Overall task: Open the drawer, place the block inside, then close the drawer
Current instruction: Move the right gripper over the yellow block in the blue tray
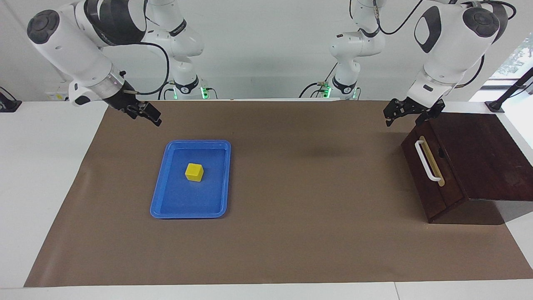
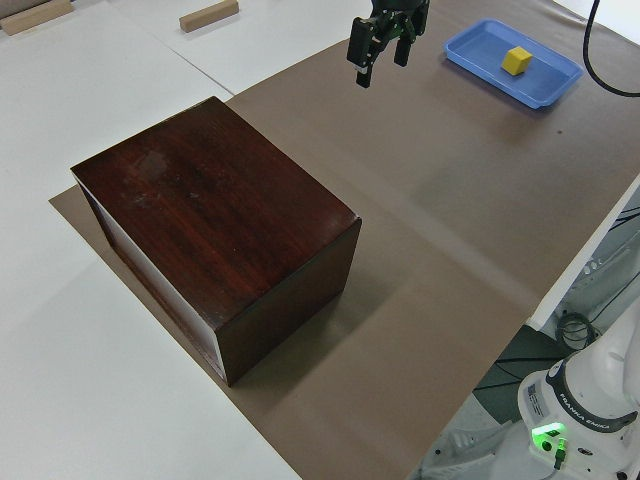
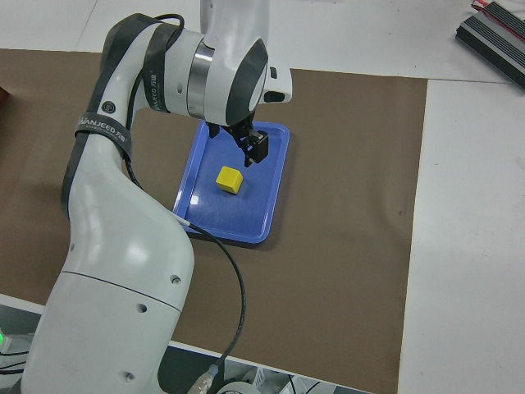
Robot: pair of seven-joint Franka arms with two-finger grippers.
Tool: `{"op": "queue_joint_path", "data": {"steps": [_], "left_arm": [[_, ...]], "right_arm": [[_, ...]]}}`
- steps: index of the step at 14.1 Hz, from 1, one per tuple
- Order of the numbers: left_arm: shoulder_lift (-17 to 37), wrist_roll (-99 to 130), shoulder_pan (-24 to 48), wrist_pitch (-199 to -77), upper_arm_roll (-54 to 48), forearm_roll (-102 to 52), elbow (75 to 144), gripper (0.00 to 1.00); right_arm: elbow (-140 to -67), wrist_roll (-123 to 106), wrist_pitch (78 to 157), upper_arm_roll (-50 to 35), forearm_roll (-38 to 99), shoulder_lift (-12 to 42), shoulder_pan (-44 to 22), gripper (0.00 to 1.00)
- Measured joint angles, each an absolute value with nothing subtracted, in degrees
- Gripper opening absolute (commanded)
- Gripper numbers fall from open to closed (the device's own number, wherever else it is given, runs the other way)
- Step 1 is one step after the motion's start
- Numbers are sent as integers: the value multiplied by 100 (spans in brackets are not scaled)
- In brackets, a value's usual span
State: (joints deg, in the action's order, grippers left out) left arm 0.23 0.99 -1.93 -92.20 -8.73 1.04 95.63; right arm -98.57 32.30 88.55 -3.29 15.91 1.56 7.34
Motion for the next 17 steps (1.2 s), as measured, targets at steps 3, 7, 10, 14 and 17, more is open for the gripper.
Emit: {"op": "queue_joint_path", "data": {"steps": [3,7,10,14,17], "left_arm": [[23,99,-193,-9220,-873,104,9563,100],[23,99,-193,-9220,-873,104,9563,100],[23,99,-193,-9220,-873,104,9563,100],[23,99,-193,-9220,-873,104,9563,100],[23,99,-193,-9220,-873,104,9563,100]], "right_arm": [[-10682,4692,9811,-324,2647,275,834,100],[-11603,5518,10995,-316,3866,453,956,100],[-12012,5628,11187,-314,4407,498,965,100],[-12077,5666,11396,-313,4724,987,1021,100],[-11936,5573,11540,-313,5181,1301,1024,100]]}}
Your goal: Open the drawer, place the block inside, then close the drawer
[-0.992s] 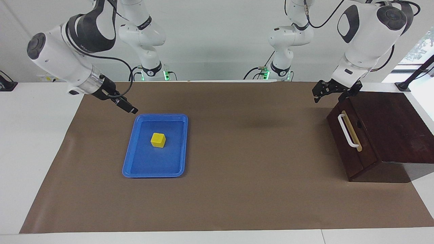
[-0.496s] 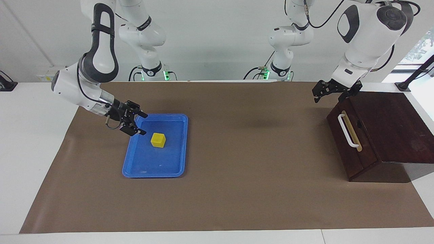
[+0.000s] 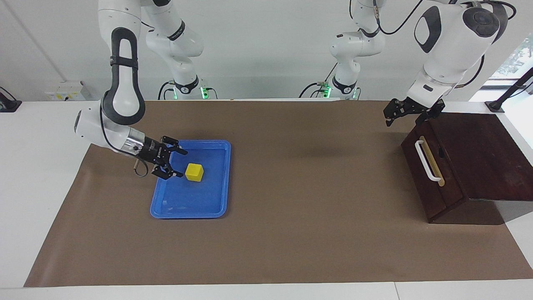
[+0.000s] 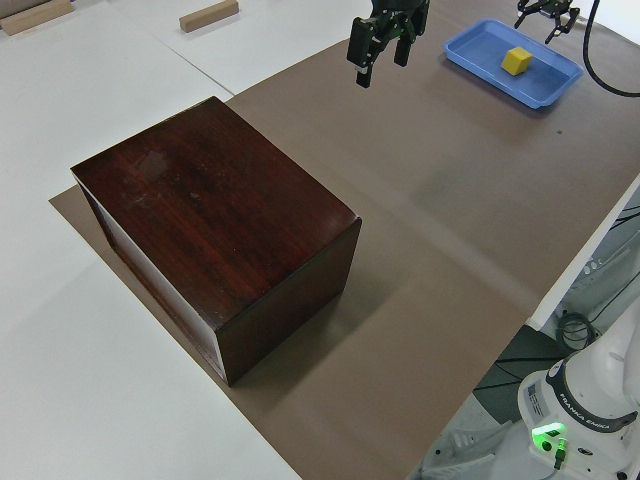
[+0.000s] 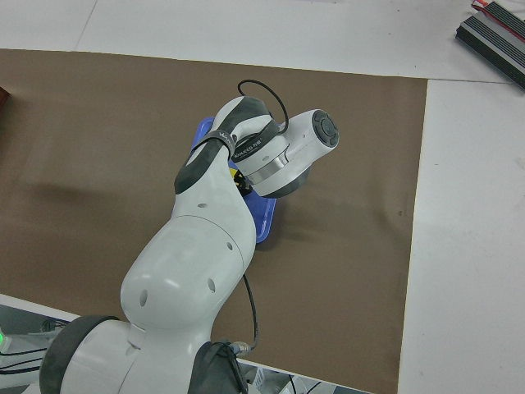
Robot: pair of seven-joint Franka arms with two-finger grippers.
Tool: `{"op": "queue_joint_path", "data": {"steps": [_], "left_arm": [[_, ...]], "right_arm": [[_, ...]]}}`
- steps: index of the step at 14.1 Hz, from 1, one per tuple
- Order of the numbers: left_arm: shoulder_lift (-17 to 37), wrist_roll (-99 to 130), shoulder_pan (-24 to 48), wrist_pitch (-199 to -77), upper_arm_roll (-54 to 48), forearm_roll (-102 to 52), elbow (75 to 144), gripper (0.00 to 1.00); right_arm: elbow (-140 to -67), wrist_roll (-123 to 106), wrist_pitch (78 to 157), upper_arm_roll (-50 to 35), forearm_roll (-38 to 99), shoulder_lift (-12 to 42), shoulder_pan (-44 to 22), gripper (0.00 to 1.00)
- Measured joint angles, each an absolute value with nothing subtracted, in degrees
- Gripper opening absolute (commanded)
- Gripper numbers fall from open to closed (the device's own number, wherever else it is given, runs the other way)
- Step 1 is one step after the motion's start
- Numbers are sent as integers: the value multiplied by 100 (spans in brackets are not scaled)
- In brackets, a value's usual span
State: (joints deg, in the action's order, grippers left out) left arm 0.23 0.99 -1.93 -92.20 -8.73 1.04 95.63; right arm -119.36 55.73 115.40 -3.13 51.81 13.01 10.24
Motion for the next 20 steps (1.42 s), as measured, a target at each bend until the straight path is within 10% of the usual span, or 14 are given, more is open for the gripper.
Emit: {"op": "queue_joint_path", "data": {"steps": [20], "left_arm": [[23,99,-193,-9220,-873,104,9563,100]], "right_arm": [[-12458,4655,12320,-358,6173,1474,883,100]]}}
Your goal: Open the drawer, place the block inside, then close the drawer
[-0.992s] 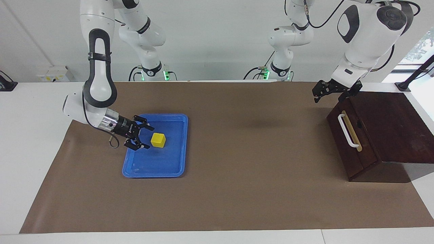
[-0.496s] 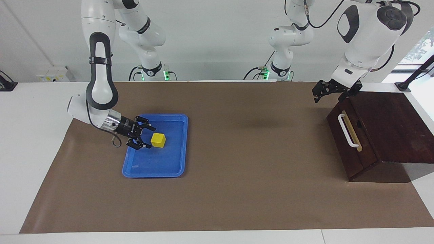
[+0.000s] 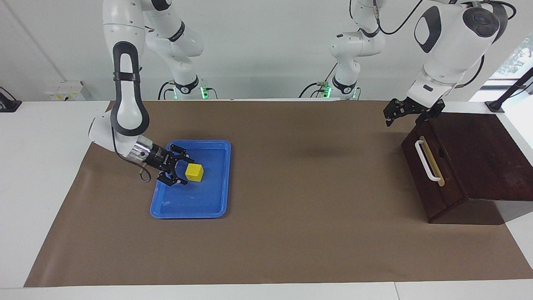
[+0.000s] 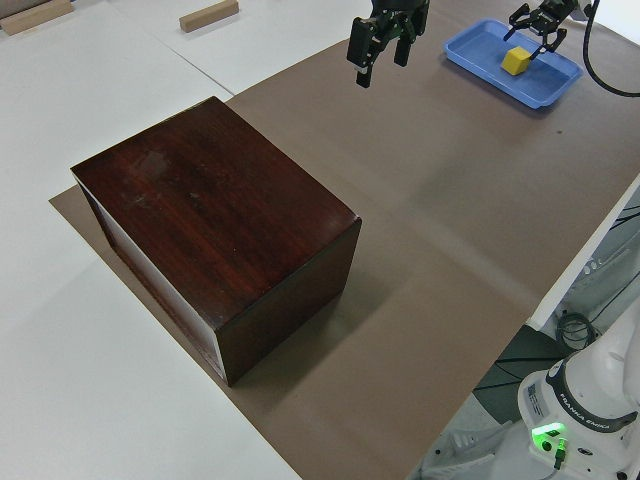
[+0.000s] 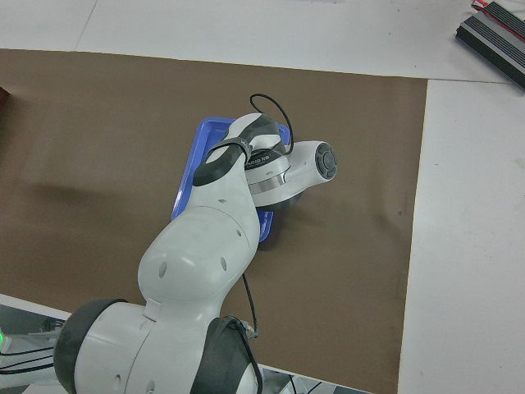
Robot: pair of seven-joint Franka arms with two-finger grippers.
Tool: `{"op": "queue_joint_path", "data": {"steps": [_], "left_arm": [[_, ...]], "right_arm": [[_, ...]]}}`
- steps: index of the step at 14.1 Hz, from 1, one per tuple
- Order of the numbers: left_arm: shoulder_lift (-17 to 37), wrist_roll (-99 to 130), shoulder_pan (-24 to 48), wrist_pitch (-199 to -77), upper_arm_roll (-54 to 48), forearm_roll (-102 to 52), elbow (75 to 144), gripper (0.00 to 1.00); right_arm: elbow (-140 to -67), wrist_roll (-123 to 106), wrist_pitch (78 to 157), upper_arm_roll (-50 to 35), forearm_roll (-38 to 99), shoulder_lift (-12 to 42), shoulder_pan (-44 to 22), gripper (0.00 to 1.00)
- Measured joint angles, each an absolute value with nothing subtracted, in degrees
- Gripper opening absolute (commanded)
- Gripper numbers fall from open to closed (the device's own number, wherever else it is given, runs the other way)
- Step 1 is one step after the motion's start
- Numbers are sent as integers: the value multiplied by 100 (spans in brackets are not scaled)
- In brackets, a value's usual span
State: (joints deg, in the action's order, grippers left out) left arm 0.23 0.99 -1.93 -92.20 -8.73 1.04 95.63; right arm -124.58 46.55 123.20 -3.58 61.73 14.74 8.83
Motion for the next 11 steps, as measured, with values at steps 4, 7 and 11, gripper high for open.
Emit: {"op": "queue_joint_path", "data": {"steps": [4,7,11], "left_arm": [[23,99,-193,-9220,-873,104,9563,100],[23,99,-193,-9220,-873,104,9563,100],[23,99,-193,-9220,-873,104,9563,100]], "right_arm": [[-12483,4654,12446,-364,6175,1474,778,100],[-12492,4647,12452,-362,6175,1474,783,100],[-12551,4509,12460,-334,6175,1474,813,100]]}}
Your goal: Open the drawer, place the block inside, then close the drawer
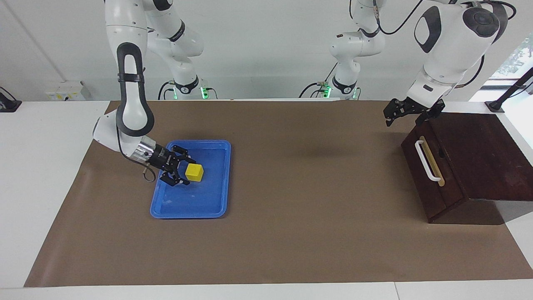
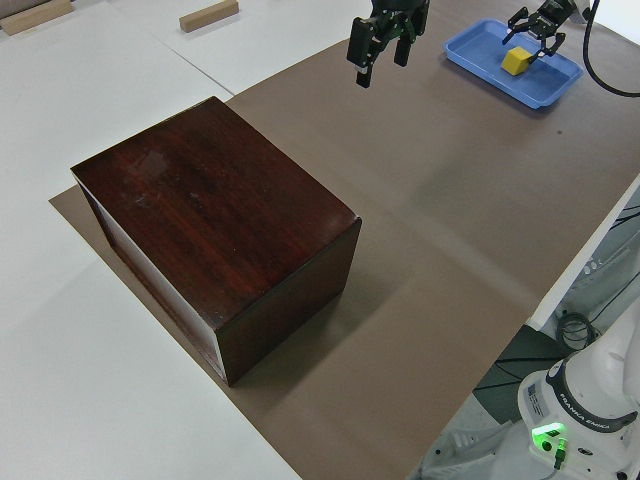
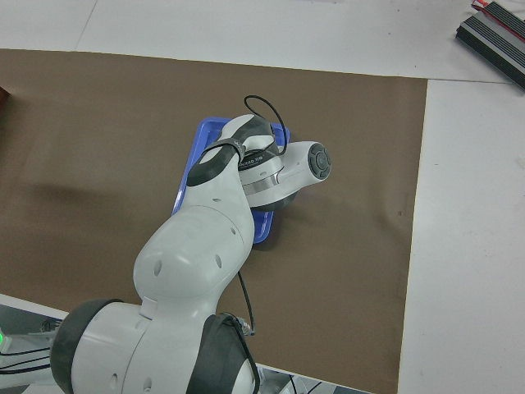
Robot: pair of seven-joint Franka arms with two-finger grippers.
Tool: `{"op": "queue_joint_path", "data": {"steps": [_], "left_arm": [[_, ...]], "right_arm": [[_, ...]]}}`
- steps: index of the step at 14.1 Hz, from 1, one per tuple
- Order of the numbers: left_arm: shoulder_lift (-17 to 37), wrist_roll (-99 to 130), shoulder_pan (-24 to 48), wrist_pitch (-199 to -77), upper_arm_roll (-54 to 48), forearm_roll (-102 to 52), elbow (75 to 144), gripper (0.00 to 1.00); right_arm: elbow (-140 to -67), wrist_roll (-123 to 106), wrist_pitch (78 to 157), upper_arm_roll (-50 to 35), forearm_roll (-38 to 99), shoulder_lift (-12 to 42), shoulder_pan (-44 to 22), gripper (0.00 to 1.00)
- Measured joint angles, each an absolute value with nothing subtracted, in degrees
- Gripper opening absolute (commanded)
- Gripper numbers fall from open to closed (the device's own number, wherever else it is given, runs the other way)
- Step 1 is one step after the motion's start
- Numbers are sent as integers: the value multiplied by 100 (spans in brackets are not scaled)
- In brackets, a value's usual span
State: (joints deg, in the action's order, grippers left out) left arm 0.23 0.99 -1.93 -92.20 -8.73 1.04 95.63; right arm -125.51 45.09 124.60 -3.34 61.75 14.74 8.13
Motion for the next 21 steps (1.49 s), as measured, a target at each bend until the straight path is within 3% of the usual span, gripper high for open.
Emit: {"op": "queue_joint_path", "data": {"steps": [1,2,4,5,10,14,21], "left_arm": [[23,99,-193,-9220,-873,104,9563,100],[23,99,-193,-9220,-873,104,9563,100],[23,124,-193,-9253,-870,121,9573,100],[23,132,-191,-9337,-871,236,9596,100],[144,219,-20,-10037,-920,1984,10189,100],[857,709,109,-10818,-926,3186,10337,100],[1282,749,-26,-11287,-853,3728,10389,100]], "right_arm": [[-12564,4489,12460,-331,6175,1474,816,95],[-12572,4483,12460,-330,6175,1474,816,74],[-12579,4481,12462,-330,6175,1474,816,14],[-12579,4481,12462,-330,6175,1474,816,0],[-12382,4481,12449,-361,6179,1469,754,0],[-11956,4849,12195,-381,6150,1450,485,0],[-10302,6796,10771,-391,5291,1303,91,0]]}}
